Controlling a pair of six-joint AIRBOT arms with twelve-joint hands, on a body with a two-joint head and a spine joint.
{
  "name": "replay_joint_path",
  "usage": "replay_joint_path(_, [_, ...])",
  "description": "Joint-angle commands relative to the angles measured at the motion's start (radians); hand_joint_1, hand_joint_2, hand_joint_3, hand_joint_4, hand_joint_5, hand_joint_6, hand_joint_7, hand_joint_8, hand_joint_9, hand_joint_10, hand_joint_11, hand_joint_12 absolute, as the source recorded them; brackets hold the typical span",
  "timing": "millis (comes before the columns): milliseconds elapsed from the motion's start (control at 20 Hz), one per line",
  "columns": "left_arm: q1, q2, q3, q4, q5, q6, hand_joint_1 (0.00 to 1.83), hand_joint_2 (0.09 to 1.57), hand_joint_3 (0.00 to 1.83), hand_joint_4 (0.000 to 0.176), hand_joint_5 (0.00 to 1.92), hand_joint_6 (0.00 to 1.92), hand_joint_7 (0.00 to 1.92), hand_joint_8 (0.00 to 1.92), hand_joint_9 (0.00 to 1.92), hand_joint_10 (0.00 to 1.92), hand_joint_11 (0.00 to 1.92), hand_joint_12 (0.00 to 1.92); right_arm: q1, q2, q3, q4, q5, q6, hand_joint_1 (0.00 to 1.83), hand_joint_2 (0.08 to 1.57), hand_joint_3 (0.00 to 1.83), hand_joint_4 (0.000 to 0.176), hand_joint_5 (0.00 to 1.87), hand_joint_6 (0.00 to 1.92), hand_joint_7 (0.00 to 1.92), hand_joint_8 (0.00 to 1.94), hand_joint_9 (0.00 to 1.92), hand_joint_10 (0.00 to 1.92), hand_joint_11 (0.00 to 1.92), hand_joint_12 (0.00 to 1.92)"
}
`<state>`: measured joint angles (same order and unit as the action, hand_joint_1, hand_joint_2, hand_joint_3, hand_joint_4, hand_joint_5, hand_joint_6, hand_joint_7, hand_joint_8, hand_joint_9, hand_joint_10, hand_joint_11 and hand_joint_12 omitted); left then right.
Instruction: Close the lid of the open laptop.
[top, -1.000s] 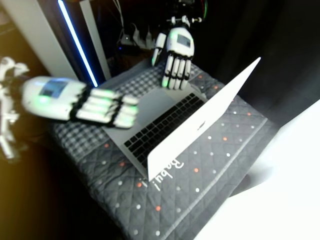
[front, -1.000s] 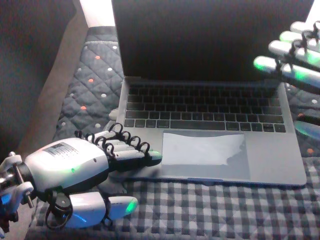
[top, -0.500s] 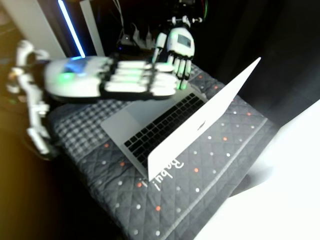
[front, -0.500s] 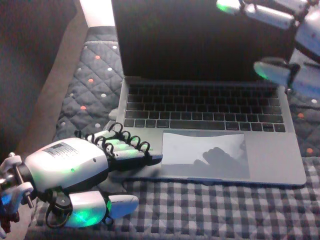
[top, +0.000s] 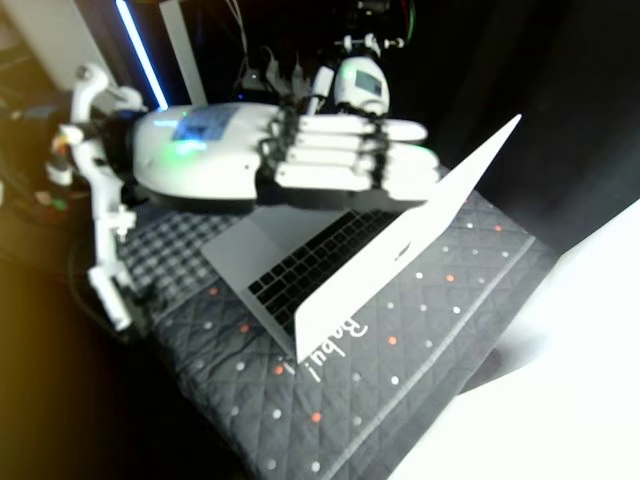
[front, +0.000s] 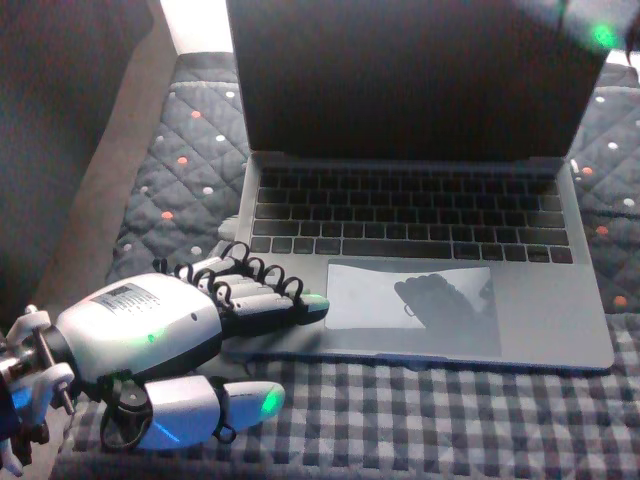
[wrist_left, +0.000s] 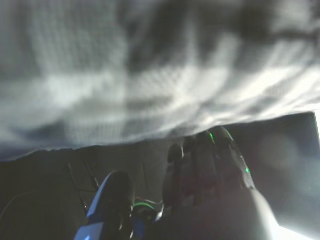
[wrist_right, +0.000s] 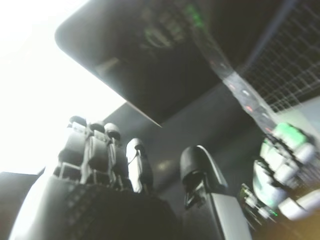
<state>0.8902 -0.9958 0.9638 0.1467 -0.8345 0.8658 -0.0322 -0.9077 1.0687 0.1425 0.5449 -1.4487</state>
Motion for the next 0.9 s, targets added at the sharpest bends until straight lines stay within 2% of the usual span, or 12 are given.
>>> replay_joint_path(0, [-0.002,-0.016,0.002,-0.002,-0.036,-0.013,0.12,1.44,0.0,0.014,0.24,0.0,0.25,0.0,0.22,0.0,0.0,0.51,0.01,0.006,0.006,0.004,0.065,-0.016,0.57,1.44,0.0,0.0,0.0,0.0,0.0,0.0,0.0,0.0,0.0,0.0])
replay_joint_path(200, [-0.002,-0.025,0.006,0.001,-0.034,-0.02,0.17,1.43,0.0,0.005,0.26,0.01,0.28,0.01,0.24,0.01,0.0,0.62,0.013,-0.037,0.063,0.063,0.012,-0.017,0.39,1.4,0.0,0.016,0.0,0.0,0.0,0.0,0.0,0.0,0.0,0.0])
replay_joint_path(250, [0.0,-0.025,0.005,0.002,-0.039,-0.025,0.17,1.43,0.0,0.019,0.26,0.0,0.28,0.0,0.24,0.01,0.0,0.53,0.013,-0.037,0.065,0.065,-0.002,-0.017,0.51,1.32,0.01,0.0,0.18,0.02,0.29,0.08,0.31,0.53,0.09,1.67])
replay_joint_path(300, [0.001,-0.025,0.005,0.002,-0.04,-0.028,0.17,1.43,0.0,0.019,0.26,0.0,0.28,0.0,0.24,0.01,0.0,0.53,0.013,-0.038,0.065,0.065,-0.008,-0.017,0.51,1.32,0.01,0.0,0.18,0.02,0.29,0.08,0.31,0.53,0.09,1.67])
replay_joint_path(400, [0.003,-0.025,0.006,0.001,-0.04,-0.03,0.19,1.43,0.0,0.018,0.25,0.0,0.26,0.0,0.23,0.0,0.0,0.5,0.012,-0.038,0.06,0.057,-0.025,-0.016,0.63,1.27,0.0,0.0,0.43,0.19,0.51,0.5,0.4,1.18,0.33,1.81])
replay_joint_path(450, [0.003,-0.025,0.005,0.0,-0.04,-0.03,0.18,1.44,0.0,0.022,0.24,0.0,0.24,0.0,0.21,0.0,0.0,0.45,0.012,-0.036,0.054,0.048,-0.028,-0.016,0.7,1.26,0.0,0.0,0.31,0.96,0.47,1.12,0.47,1.5,0.46,1.9])
replay_joint_path(500, [0.004,-0.025,0.005,-0.002,-0.042,-0.031,0.21,1.43,0.0,0.014,0.25,0.01,0.25,0.01,0.21,0.01,0.0,0.46,0.011,-0.031,0.041,0.033,-0.033,-0.016,0.76,1.25,0.0,0.0,0.19,1.47,0.4,1.48,0.47,1.71,0.48,1.92])
replay_joint_path(550, [0.006,-0.025,0.005,-0.009,-0.046,-0.031,0.23,1.42,0.0,0.021,0.26,0.01,0.26,0.01,0.23,0.01,0.0,0.55,0.011,-0.022,0.02,0.018,-0.035,-0.015,0.68,1.4,0.03,0.153,0.44,1.8,0.27,1.83,0.41,1.91,0.51,1.92])
replay_joint_path(600, [0.009,-0.024,0.005,-0.017,-0.049,-0.031,0.23,1.42,0.0,0.021,0.26,0.01,0.26,0.01,0.23,0.01,0.0,0.55,0.01,-0.006,-0.004,-0.002,-0.034,-0.014,0.68,1.4,0.03,0.153,0.44,1.8,0.27,1.83,0.41,1.91,0.51,1.92])
replay_joint_path(650, [0.011,-0.023,0.005,-0.025,-0.053,-0.03,0.21,1.43,0.0,0.025,0.24,0.01,0.24,0.0,0.2,0.01,0.0,0.49,0.01,0.012,-0.031,-0.03,-0.034,-0.013,0.66,1.28,0.0,0.0,0.23,1.9,0.19,1.86,0.38,1.92,0.53,1.92])
replay_joint_path(750, [0.019,-0.016,0.005,-0.041,-0.063,-0.029,0.21,1.43,0.0,0.027,0.23,0.0,0.22,0.0,0.17,0.0,0.0,0.32,0.007,0.058,-0.086,-0.148,-0.03,0.062,0.61,1.25,0.0,0.0,0.03,1.9,0.12,1.9,0.32,1.92,0.46,1.92])
replay_joint_path(850, [0.033,-0.003,-0.002,-0.063,-0.076,-0.021,0.24,1.43,0.0,0.016,0.23,0.0,0.22,0.0,0.17,0.0,0.0,0.33,-0.015,0.085,-0.093,-0.359,0.013,0.334,0.61,1.21,0.0,0.0,0.0,1.87,0.1,1.76,0.17,1.92,0.32,1.92])
